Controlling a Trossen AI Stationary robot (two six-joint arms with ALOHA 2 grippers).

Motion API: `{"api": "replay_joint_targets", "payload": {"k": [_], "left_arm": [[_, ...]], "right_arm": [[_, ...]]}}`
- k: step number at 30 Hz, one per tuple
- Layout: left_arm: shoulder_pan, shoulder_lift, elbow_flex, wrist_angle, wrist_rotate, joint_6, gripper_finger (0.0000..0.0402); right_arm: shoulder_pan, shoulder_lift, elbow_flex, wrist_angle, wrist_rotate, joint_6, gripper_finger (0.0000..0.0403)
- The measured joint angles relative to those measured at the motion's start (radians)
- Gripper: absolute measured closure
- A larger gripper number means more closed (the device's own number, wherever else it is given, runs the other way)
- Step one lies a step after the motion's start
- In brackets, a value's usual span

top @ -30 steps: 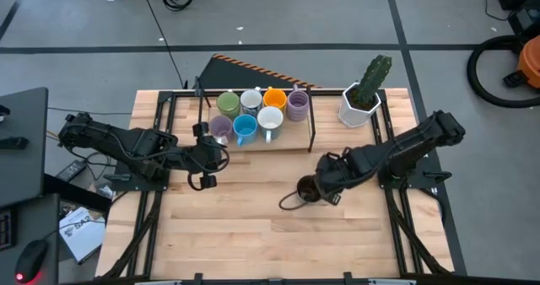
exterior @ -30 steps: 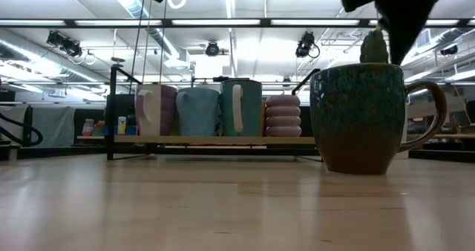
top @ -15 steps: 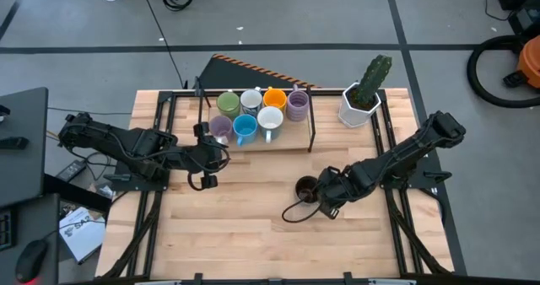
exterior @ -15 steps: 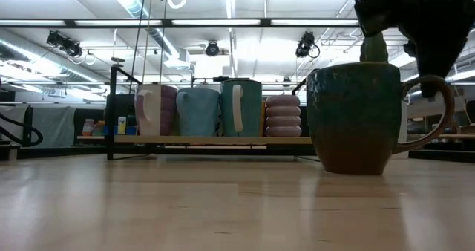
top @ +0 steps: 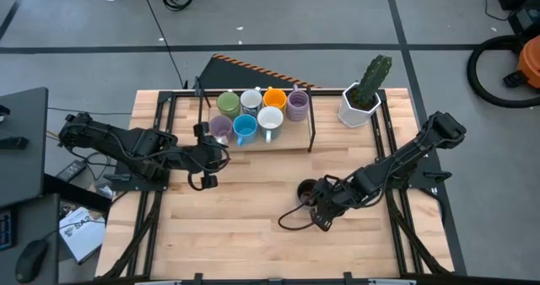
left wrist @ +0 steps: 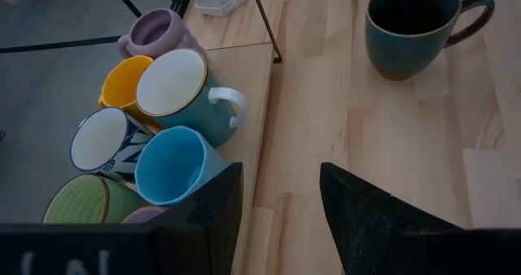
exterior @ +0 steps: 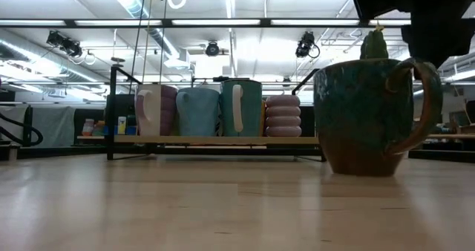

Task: Place coffee mugs
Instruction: Put the dark blue mug on the shelf aligned with the purple mug

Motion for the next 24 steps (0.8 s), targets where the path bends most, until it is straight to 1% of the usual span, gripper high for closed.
{"api": "replay_joint_targets", "payload": {"k": [4,7,8,10,13,15,18,21,22,24], "left_arm": [[0.0,0.0,0.0,0.0,0.0,0.0,0.023],[0.0,0.0,0.0,0.0,0.0,0.0,0.023],[0.0,0.0,0.0,0.0,0.0,0.0,0.023],[0.0,0.0,0.0,0.001,0.0,0.0,0.023],[0.0,0.0,0.0,0.006,0.0,0.001,0.023],[0.0,0.0,0.0,0.009,0.0,0.001,0.023],[0.0,0.0,0.0,0.009,0.0,0.001,0.023],[0.0,0.0,0.0,0.009,0.0,0.001,0.023],[0.0,0.0,0.0,0.009,0.0,0.001,0.023],[0.0,0.0,0.0,0.009,0.0,0.001,0.023]], "right_arm": [[0.0,0.0,0.0,0.037,-0.005,-0.001,0.0282],[0.0,0.0,0.012,0.034,-0.06,-0.021,0.0282],[0.0,0.0,0.025,0.027,-0.074,-0.036,0.0282],[0.001,0.0,0.058,0.018,-0.067,-0.097,0.0284],[0.001,0.0,0.105,0.007,-0.01,-0.235,0.029],[0.004,0.0,0.132,-0.011,0.021,-0.354,0.0294],[0.017,0.0,0.151,-0.023,0.056,-0.602,0.0297],[0.028,0.0,0.156,-0.029,0.062,-0.834,0.0297],[0.028,0.0,0.156,-0.037,0.061,-0.885,0.0297],[0.028,0.0,0.156,-0.069,0.06,-0.932,0.0295]]}}
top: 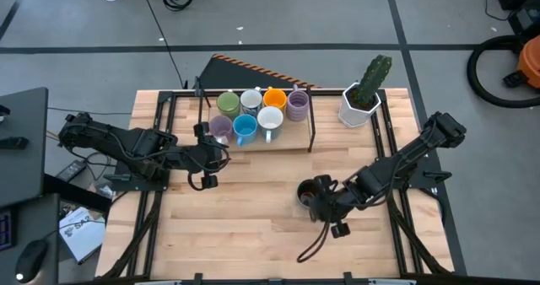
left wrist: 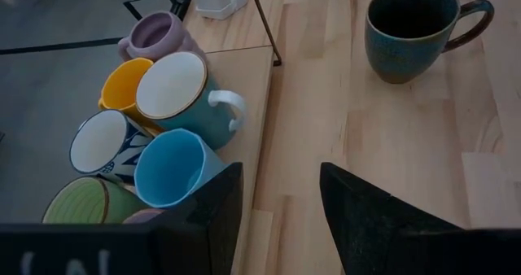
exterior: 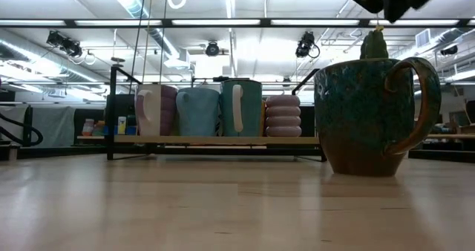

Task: Place coffee mugs
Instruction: Put the dark blue mug on the shelf aligned with the purple mug

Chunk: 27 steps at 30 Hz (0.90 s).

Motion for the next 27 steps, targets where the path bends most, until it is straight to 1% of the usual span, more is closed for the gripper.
{"api": "replay_joint_targets", "payload": {"k": [5,8,11,16,19,23,27], "left_arm": [[0.0,0.0,0.0,0.004,0.0,0.0,0.023],[0.001,0.0,0.0,0.013,0.0,0.0,0.023],[0.01,0.0,0.0,0.027,0.0,0.0,0.023],[0.028,0.0,0.0,0.034,0.0,0.0,0.023],[0.032,0.0,0.0,0.033,0.0,0.0,0.023],[0.032,0.0,0.0,0.032,0.02,0.0,0.023],[0.032,0.0,0.0,0.032,0.026,0.0,0.023]], "right_arm": [[-0.012,0.0,0.003,-0.029,-0.001,-0.015,0.0285],[-0.012,0.017,0.048,-0.079,0.019,-0.015,0.0284],[-0.011,0.083,0.131,-0.205,0.044,-0.019,0.0284],[-0.011,0.229,0.278,-0.427,0.051,-0.025,0.0284],[-0.012,0.284,0.336,-0.497,0.06,-0.022,0.0283],[-0.016,0.312,0.377,-0.5,0.053,-0.043,0.0268],[-0.027,0.312,0.378,-0.497,0.051,-0.042,0.0237]]}}
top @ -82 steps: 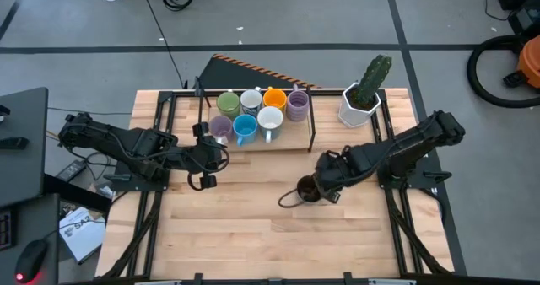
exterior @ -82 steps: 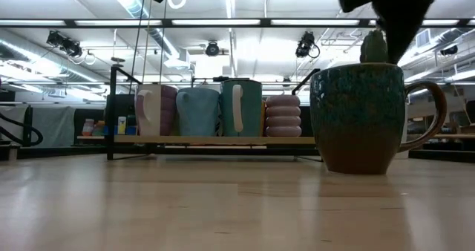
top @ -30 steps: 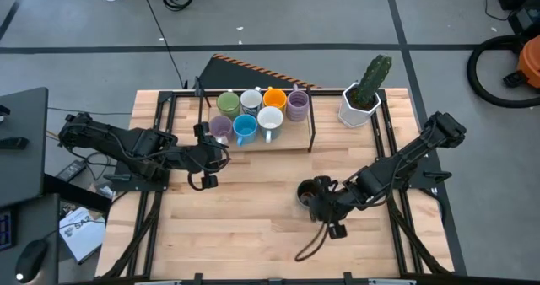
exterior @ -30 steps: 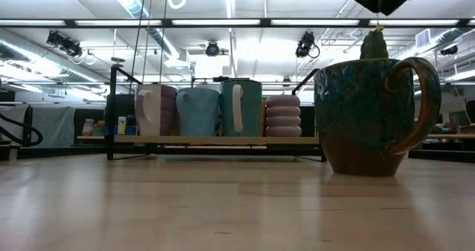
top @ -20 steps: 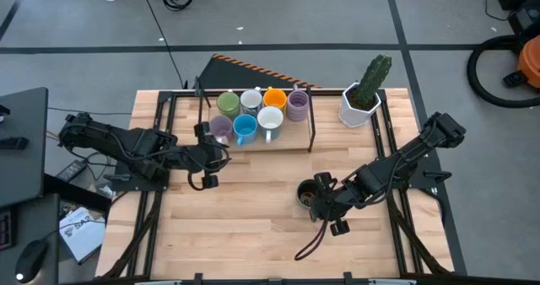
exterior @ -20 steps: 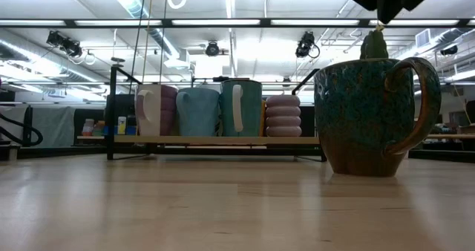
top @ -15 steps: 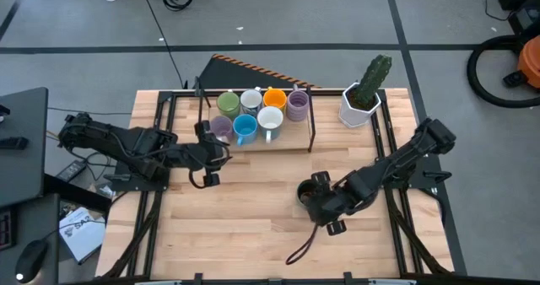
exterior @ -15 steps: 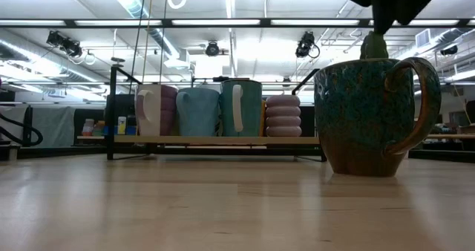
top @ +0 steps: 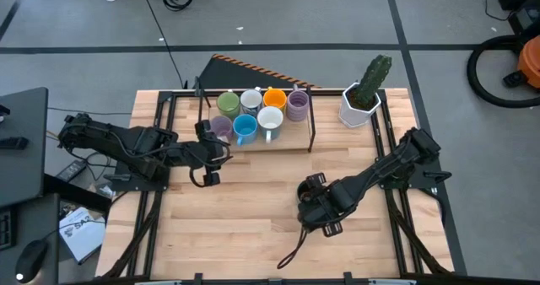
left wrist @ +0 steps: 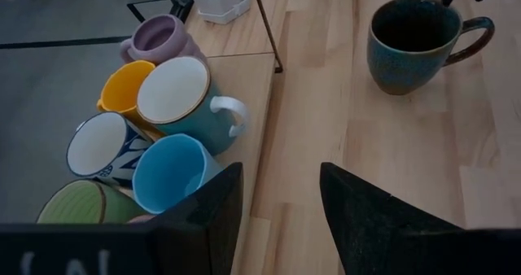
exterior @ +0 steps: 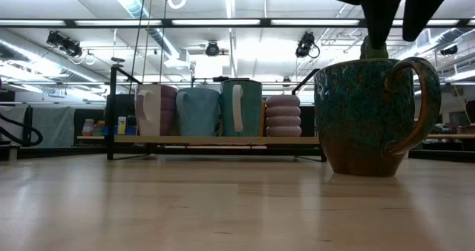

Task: Place coffee mugs
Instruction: Put the dark blue mug on the shelf aligned with the purple mug

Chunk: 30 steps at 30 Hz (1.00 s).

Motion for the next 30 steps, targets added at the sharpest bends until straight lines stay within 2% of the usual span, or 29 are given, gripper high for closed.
{"api": "replay_joint_targets", "payload": {"k": [6,12,20,30], "left_arm": [[0.0,0.0,0.0,0.0,0.0,0.0,0.023],[0.0,0.0,0.0,-0.002,0.0,0.002,0.023],[0.0,0.0,0.0,-0.001,0.001,0.022,0.023],[0.0,0.0,0.0,-0.001,0.001,0.023,0.023]], "right_arm": [[-0.004,0.0,-0.008,0.018,-0.01,-0.02,0.0192],[-0.005,0.0,-0.094,0.096,-0.056,-0.075,0.0196],[-0.025,0.0,-0.174,0.151,-0.039,-0.148,0.0248],[-0.077,-0.001,-0.177,0.151,-0.043,-0.29,0.0353]]}}
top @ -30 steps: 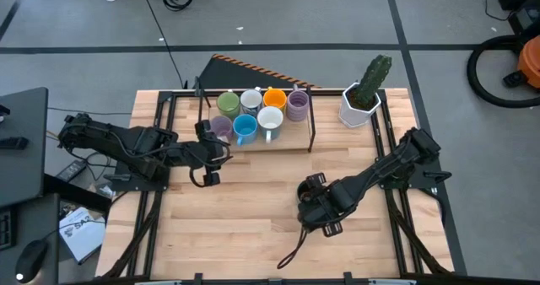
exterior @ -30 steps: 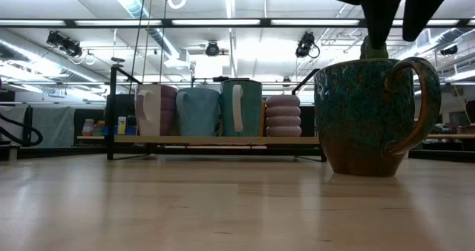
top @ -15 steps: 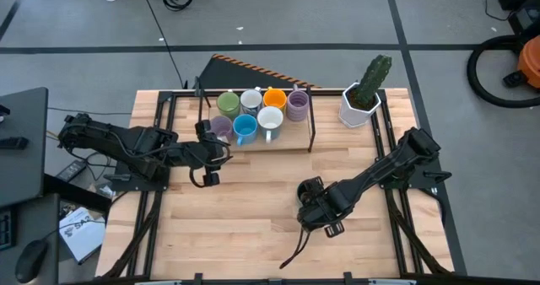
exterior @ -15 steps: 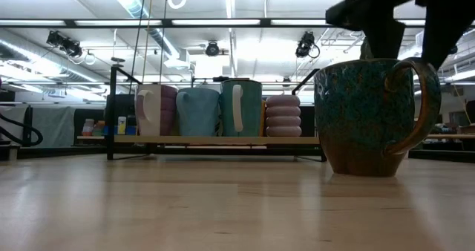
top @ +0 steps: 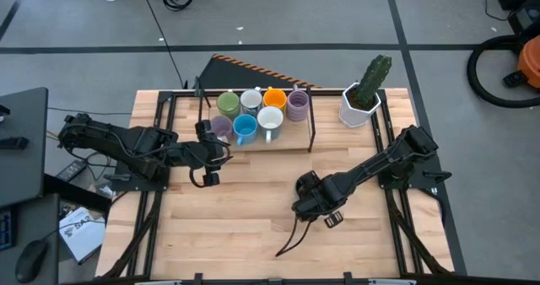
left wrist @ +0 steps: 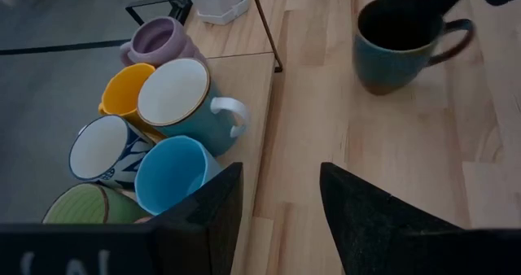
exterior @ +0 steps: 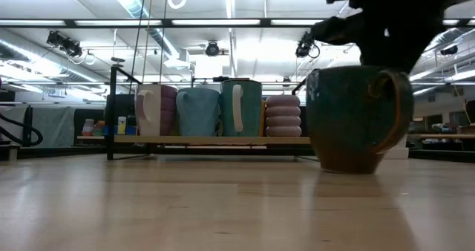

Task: Place coffee mugs
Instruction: Put the dark blue mug on the shelf aligned with the purple mug

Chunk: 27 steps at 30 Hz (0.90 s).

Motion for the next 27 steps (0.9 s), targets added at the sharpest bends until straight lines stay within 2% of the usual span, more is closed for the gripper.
{"api": "replay_joint_targets", "payload": {"k": [10,14,18,27], "left_arm": [[0.0,0.0,0.0,-0.019,0.0,0.0,0.023],[0.0,0.0,0.0,-0.036,0.0,0.0,0.023],[0.0,0.0,0.0,-0.043,0.0,-0.001,0.023],[0.0,0.0,0.0,-0.045,0.0,-0.004,0.023]], "right_arm": [[-0.113,0.0,0.101,-0.086,0.05,-0.167,0.0361],[-0.167,0.0,0.144,-0.102,0.133,-0.213,0.0361],[-0.225,0.0,0.16,-0.103,0.177,-0.247,0.0361],[-0.322,0.0,0.16,-0.118,0.199,-0.282,0.036]]}}
